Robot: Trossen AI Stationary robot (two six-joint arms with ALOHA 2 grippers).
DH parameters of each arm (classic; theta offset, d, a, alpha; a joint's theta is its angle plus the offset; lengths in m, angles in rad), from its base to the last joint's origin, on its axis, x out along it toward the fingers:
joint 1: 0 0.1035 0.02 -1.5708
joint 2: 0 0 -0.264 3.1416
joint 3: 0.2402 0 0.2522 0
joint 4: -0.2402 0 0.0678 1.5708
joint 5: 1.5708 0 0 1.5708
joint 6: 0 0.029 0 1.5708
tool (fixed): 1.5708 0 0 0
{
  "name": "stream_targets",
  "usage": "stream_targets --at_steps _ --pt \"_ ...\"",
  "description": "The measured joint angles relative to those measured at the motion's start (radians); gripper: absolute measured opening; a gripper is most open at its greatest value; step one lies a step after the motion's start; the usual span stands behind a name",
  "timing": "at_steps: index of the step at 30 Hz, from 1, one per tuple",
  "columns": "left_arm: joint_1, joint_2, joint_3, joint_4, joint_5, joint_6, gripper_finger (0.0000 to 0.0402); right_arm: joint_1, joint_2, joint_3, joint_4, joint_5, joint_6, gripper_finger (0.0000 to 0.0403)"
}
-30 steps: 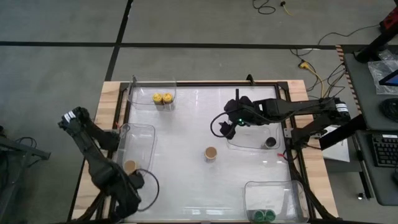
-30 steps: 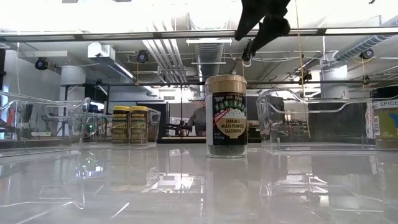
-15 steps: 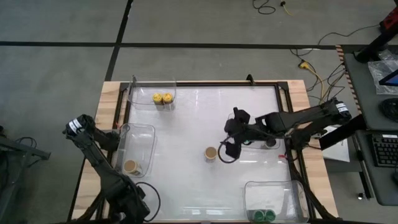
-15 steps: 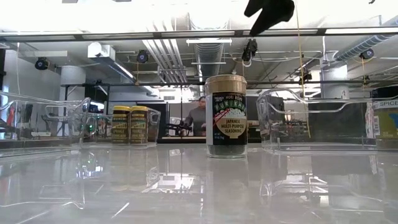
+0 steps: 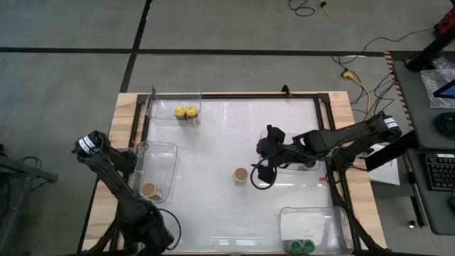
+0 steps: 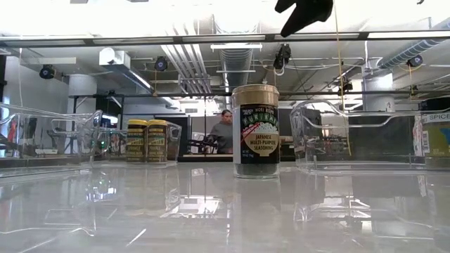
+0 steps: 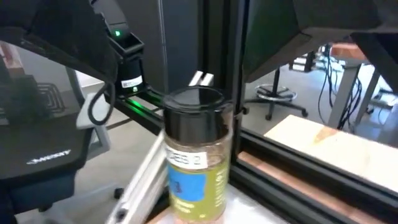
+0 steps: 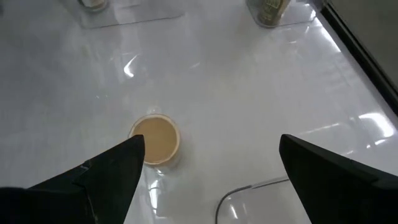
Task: Sort spices by type
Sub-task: Put the black seasoning bottle into the middle right transparent bin
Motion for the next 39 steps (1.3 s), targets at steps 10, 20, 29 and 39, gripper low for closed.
stream_targets --at_steps 10,20,29,39 --pt "0.002 0.0 -0.12 0.199 0.068 -0.106 0.033 0.0 0.0 -0.006 0.006 0.0 -0.014 0.0364" --pt "-0.002 0.003 -0.135 0.228 0.069 -0.149 0.033 0.0 0.0 -0.025 0.005 0.0 -0.01 0.0364" --pt "-0.005 0.004 -0.181 0.252 0.087 -0.164 0.0326 0.0 0.0 -0.027 0.006 0.0 -0.006 0.0364" --pt "-0.005 0.004 -0.205 0.285 0.092 -0.169 0.0287 0.0 0.0 -0.027 0.005 0.0 0.005 0.0364"
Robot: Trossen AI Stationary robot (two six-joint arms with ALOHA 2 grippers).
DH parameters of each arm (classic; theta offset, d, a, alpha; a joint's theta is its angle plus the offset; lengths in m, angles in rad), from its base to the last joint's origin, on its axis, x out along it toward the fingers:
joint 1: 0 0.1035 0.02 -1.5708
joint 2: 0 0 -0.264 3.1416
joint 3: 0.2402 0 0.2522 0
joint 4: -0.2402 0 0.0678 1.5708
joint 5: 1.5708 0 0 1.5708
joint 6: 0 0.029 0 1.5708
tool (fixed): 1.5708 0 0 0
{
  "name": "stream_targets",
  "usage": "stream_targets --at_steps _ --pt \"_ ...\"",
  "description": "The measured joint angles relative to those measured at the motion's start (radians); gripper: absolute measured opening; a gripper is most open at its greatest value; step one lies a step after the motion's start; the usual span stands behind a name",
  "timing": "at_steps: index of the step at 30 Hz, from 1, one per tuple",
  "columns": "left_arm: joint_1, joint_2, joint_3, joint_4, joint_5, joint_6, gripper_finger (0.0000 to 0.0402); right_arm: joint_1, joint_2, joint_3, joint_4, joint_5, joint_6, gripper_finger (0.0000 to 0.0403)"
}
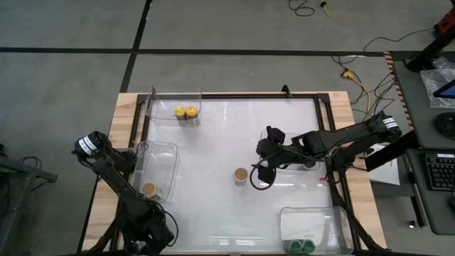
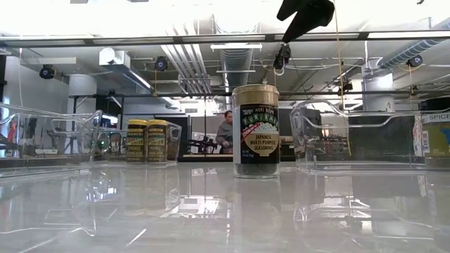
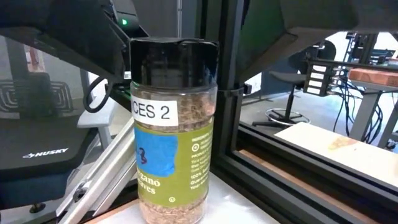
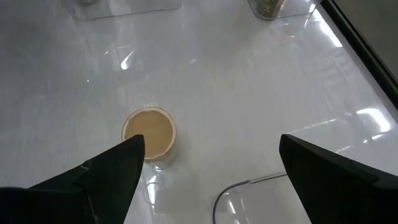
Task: Sort spices by type
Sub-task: Put the black seasoning bottle into the middle right transparent bin
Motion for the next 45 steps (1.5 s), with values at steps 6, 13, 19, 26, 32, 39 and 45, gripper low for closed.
stream_targets --at_steps 6,13,19,26,32,39,45 --pt "-0.003 0.008 -0.001 0.002 -0.026 -0.012 0.0242 0.0 0.0 0.0 0.0 0.0 0.0 0.0364" --pt "-0.003 0.015 -0.001 0.012 -0.032 -0.002 0.0228 0.0 0.001 -0.002 0.0 0.0 0.0 0.0364" --pt "-0.003 0.015 -0.001 0.019 -0.003 -0.003 0.0229 0.0 0.001 -0.002 0.0 0.0 -0.001 0.0364" --pt "-0.009 0.009 0.008 0.031 0.006 0.001 0.0274 0.0 0.001 -0.002 0.0 0.0 -0.001 0.0364" --pt "-0.024 0.008 0.0 0.028 0.038 0.001 0.0301 0.0 0.001 -0.008 -0.004 0.0 0.0 0.0364" --pt "-0.029 0.011 -0.001 0.023 0.026 -0.003 0.0278 0.0 0.001 -0.012 -0.008 0.0 -0.002 0.0364" --pt "-0.026 0.011 0.0 0.042 0.021 0.007 0.0246 0.0 0.001 -0.013 -0.009 0.0 -0.011 0.0364"
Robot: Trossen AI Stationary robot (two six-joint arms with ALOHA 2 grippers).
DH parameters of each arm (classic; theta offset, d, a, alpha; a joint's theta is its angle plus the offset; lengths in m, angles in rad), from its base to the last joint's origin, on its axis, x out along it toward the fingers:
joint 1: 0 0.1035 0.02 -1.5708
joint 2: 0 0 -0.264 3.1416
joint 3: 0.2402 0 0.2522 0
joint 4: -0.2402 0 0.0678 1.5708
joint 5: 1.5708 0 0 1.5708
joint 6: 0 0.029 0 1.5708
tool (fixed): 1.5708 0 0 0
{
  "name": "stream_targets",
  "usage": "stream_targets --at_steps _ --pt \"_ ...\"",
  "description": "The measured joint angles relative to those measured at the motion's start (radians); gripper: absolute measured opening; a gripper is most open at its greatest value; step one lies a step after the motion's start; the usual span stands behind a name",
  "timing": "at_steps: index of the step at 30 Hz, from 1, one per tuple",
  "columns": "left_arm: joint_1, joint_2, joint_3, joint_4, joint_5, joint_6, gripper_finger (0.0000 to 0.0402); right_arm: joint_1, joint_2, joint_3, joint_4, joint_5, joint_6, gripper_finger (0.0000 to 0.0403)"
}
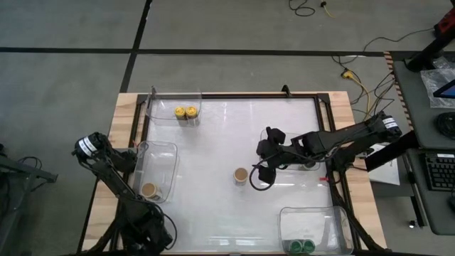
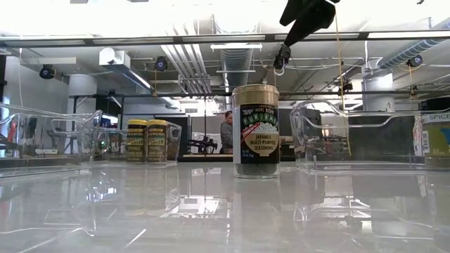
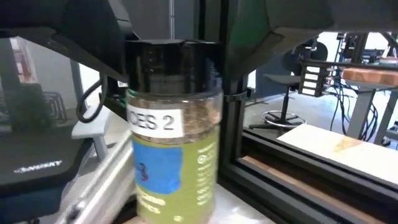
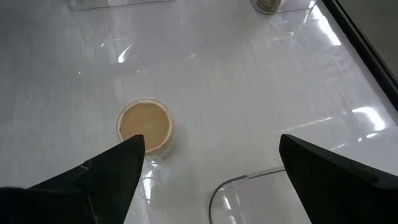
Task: Sort spices by type
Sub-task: Put the black seasoning bottle into the middle right transparent bin
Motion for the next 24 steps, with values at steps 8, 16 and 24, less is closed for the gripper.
stream_targets --at_steps 8,16,24 --pt "0.001 -0.004 0.014 -0.011 -0.004 0.009 0.0185 0.0 0.0 0.0 -0.002 0.0 -0.001 0.0364" --pt "0.012 -0.01 0.298 -0.392 -0.134 0.083 0.0185 0.0 0.0 0.0 0.001 0.0 -0.019 0.0364" --pt "0.055 0.009 0.632 -0.819 -0.671 0.376 0.0185 0.039 -0.056 0.019 0.025 0.083 -0.062 0.0364"
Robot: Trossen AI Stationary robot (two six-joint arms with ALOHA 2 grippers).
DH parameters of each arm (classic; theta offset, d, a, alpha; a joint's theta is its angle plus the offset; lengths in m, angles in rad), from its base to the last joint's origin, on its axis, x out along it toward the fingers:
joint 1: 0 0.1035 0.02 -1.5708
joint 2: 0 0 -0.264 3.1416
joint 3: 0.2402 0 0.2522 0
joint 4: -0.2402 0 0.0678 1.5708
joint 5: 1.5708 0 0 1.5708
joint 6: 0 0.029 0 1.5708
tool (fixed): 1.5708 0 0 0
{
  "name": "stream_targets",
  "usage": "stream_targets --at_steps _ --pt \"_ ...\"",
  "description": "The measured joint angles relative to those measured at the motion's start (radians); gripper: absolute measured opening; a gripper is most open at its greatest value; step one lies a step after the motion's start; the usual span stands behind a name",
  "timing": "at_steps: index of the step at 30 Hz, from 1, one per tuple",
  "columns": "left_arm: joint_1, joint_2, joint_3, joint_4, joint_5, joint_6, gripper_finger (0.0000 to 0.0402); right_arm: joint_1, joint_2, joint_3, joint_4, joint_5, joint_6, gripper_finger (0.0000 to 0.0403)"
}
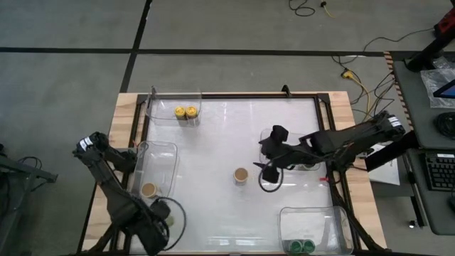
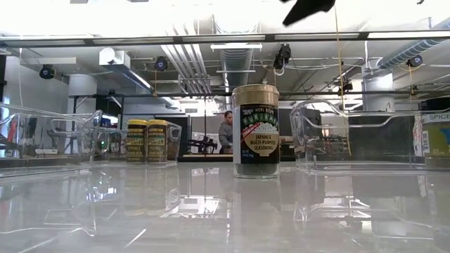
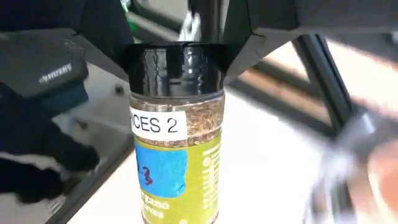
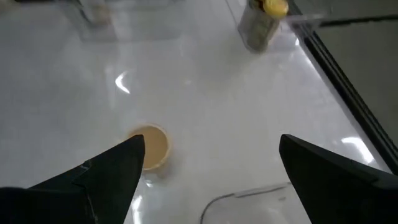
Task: Sort spices by type
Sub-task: Put the black seasoning bottle into the middle right transparent bin
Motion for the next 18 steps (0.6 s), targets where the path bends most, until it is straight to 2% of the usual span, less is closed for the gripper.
stream_targets --at_steps 2,7,13,18 --pt "0.048 0.011 0.035 -0.027 -0.053 0.106 0.0185 0.017 -0.021 0.014 -0.001 0.002 -0.004 0.0364" --pt "0.214 0.054 0.069 -0.046 -0.084 0.472 0.0185 0.047 -0.079 0.035 0.0 0.028 0.004 0.0364" --pt "0.439 0.148 0.104 -0.095 -0.157 0.871 0.0185 0.046 -0.131 0.036 -0.059 0.077 0.129 0.0364" --pt "0.566 0.227 0.138 -0.171 -0.24 1.156 0.0185 0.046 -0.141 0.036 -0.083 0.095 0.224 0.0364"
